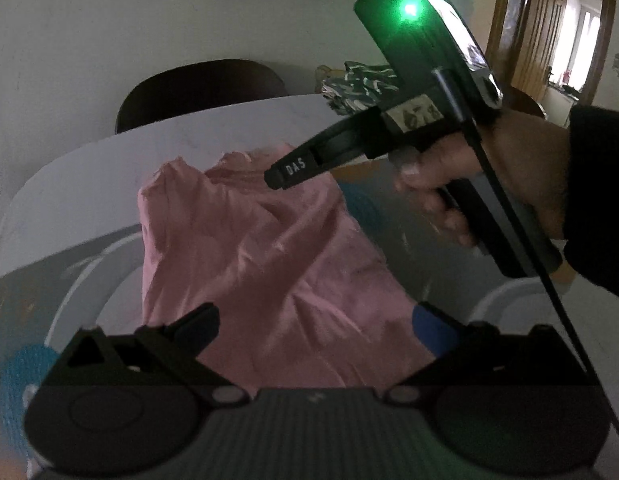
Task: Fold clothes
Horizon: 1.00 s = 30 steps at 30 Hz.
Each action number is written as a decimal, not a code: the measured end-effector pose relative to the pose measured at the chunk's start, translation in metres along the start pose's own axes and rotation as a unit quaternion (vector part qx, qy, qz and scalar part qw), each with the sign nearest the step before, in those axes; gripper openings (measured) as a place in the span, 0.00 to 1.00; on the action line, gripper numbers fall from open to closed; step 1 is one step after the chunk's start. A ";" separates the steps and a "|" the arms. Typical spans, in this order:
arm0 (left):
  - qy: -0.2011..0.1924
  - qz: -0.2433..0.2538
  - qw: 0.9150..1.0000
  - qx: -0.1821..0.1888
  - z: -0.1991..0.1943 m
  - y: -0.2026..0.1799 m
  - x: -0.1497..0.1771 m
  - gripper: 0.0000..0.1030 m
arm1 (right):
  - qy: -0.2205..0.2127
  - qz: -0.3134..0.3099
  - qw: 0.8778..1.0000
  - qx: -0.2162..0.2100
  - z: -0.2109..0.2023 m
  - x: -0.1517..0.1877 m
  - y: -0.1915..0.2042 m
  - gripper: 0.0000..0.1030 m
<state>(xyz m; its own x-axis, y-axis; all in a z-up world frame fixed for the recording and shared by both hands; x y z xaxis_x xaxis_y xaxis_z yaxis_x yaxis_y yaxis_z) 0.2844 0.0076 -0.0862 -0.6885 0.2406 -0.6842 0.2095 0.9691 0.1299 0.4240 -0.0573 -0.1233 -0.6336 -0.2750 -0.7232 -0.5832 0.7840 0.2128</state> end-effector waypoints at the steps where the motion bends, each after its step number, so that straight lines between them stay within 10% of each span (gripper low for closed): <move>1: -0.003 0.002 1.000 -0.001 0.004 0.001 -0.002 1.00 | 0.000 0.003 1.000 0.001 0.003 -0.002 -0.004 0.21; 30: 0.037 -0.018 0.997 -0.063 0.040 0.016 0.037 1.00 | -0.001 0.032 0.998 0.063 0.034 -0.001 -0.068 0.30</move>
<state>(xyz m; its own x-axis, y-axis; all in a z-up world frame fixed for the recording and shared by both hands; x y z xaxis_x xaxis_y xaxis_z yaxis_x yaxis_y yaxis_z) 0.2900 0.0296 -0.1382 -0.7439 0.2043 -0.6364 0.0986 0.9753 0.1978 0.4819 -0.0914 -0.1594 -0.6664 -0.2202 -0.7123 -0.4730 0.8634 0.1756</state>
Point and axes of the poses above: each gripper's, at about its wrist camera, not at the fingertips, and z roughly the way its jaws point, y to its left, x to its underside, the point moved 7 cm from there along z, roughly the way its jaws point, and after that the axes turned 14 degrees about -x, right-handed, at the moved point
